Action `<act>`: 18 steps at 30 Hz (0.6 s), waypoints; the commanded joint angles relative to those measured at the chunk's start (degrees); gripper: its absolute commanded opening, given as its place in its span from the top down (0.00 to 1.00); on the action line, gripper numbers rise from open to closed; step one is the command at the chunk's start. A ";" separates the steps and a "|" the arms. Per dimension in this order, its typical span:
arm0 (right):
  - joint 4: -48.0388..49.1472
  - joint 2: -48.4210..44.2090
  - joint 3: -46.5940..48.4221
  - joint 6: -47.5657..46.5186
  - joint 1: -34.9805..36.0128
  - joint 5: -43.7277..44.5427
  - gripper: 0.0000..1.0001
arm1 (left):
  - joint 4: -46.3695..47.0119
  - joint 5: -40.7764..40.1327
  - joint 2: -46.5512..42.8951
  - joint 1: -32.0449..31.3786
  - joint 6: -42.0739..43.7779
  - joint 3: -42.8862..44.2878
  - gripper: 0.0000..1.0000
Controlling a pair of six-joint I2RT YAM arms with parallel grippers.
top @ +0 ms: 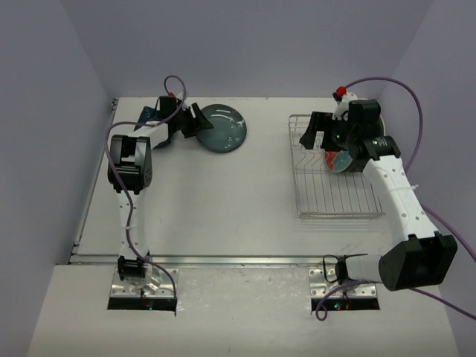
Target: Unload the plates from the dish rack
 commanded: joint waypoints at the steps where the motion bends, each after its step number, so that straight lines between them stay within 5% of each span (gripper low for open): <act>1: 0.53 -1.07 0.99 -1.38 -0.27 4.98 0.01 | -0.79 -5.39 -0.76 -1.18 4.33 3.16 0.38; 18: -3.51 0.61 5.52 -3.39 -0.27 18.52 0.01 | -7.74 -17.16 -1.12 -3.33 9.55 4.29 0.35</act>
